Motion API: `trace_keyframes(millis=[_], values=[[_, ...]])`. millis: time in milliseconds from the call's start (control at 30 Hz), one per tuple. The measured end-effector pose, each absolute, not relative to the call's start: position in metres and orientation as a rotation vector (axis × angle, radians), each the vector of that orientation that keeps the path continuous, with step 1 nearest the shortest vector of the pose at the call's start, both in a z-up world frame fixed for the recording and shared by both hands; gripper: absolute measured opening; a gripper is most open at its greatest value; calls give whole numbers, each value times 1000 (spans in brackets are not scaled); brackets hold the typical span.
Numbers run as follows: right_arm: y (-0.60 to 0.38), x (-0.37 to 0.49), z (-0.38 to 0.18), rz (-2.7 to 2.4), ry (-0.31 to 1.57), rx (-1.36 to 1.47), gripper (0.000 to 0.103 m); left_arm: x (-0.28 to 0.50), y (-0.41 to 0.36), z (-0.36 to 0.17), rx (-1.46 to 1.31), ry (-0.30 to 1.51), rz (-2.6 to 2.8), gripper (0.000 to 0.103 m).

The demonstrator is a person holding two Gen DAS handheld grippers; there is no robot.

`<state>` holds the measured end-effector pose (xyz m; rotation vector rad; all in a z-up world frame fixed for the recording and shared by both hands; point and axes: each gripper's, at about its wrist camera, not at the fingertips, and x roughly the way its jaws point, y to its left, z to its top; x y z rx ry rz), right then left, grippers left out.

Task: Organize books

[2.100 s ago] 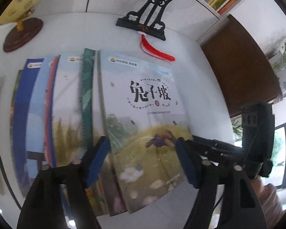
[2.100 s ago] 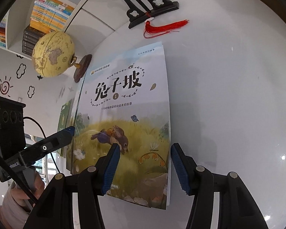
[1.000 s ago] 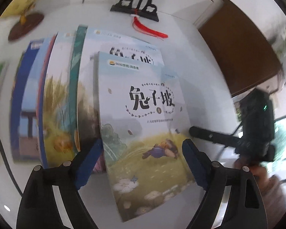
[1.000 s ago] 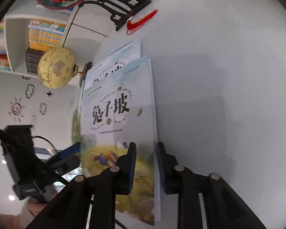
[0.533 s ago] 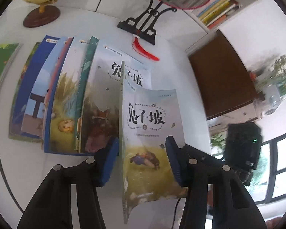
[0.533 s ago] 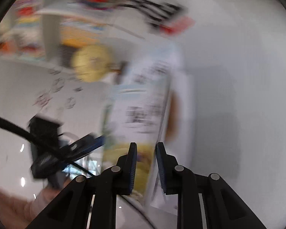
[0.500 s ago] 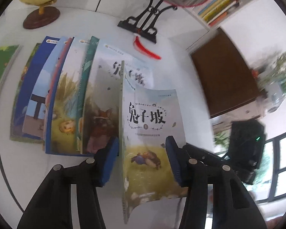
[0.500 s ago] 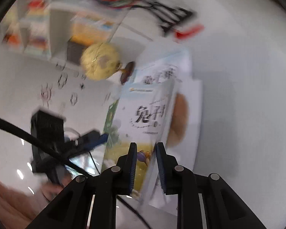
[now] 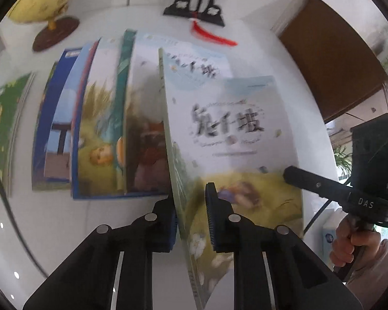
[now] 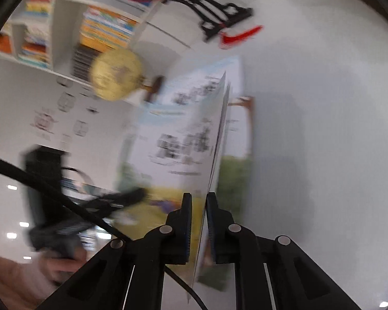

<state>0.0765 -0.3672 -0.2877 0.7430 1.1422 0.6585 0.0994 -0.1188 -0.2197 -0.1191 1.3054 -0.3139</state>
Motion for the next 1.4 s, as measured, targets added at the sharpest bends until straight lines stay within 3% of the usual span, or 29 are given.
trace_keyframes(millis=[167,200,267,433,767,1100,1400], values=[[-354,83,-292,599,1185,674,17,95,-112,-221,-118,1314,-315,16],[-352,83,-291,607,1177,675,16,94,-111,-219,-116,1307,-322,16],[-341,82,-282,598,1156,632,3,92,-109,-213,-116,1291,-323,16],[-312,76,-245,626,1069,499,2,92,-91,-196,-131,1252,-318,16],[-263,85,-196,678,1008,545,2,98,-32,-157,-204,1167,-303,16],[-174,112,-154,715,956,526,2,123,61,-122,-235,1073,-299,16],[-93,142,-152,732,964,573,2,152,159,-129,-280,1059,-283,16]])
